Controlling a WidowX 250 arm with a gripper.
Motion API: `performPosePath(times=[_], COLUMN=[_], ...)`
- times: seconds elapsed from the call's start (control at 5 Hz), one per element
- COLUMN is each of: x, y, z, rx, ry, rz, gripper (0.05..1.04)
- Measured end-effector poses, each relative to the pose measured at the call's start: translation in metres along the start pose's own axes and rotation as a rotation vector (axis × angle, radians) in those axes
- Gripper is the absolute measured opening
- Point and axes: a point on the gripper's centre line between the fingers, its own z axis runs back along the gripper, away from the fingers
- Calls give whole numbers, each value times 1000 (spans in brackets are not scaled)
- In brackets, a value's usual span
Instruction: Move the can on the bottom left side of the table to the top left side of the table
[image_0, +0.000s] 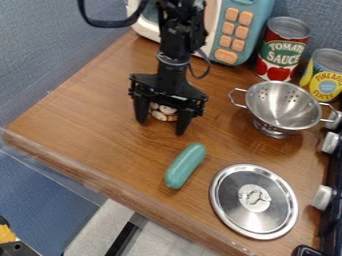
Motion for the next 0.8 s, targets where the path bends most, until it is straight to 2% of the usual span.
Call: performPosePath(times=[0.2,0.4,0.6,0.8], x=[8,15,27,34], y=[-7,-12,-2,5], z=[4,1,2,0], rx=[-26,-74,-116,-152], ry=[-21,0,4,-17], rz=[124,257,419,550], gripper=[1001,1001,1001,1001])
